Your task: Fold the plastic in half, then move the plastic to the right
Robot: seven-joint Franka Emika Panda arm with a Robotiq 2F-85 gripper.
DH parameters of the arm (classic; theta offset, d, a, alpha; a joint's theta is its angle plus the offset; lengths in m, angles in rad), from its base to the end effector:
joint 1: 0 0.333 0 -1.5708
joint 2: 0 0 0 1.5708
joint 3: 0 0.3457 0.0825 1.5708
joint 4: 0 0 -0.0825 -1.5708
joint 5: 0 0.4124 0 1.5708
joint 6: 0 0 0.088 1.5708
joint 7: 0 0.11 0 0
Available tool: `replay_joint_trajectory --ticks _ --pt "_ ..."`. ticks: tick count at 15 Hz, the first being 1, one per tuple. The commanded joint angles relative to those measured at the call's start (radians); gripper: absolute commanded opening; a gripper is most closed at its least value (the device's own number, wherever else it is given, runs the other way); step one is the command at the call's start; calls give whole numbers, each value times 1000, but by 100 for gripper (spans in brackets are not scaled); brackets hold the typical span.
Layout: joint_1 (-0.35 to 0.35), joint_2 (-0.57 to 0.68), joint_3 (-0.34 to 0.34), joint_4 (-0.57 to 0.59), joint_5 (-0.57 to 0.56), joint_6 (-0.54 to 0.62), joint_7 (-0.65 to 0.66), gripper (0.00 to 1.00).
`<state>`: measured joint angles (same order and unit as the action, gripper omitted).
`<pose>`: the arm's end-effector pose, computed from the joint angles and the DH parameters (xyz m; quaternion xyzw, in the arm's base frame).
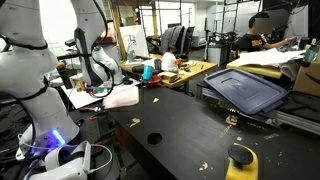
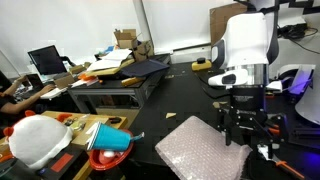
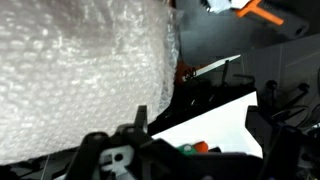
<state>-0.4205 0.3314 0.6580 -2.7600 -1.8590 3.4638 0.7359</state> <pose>0.2391 0.1990 0.1909 -0.7556 -0.6046 -0.1220 0.2204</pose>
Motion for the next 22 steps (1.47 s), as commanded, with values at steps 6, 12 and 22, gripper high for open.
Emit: replay_joint_trajectory --ticks 6,12,22 --pt "-525 -52 495 106 -80 -3 91 100" --pt "-491 -163 455 98 -107 -10 133 100" --pt "-293 -25 238 57 53 -427 -5 72"
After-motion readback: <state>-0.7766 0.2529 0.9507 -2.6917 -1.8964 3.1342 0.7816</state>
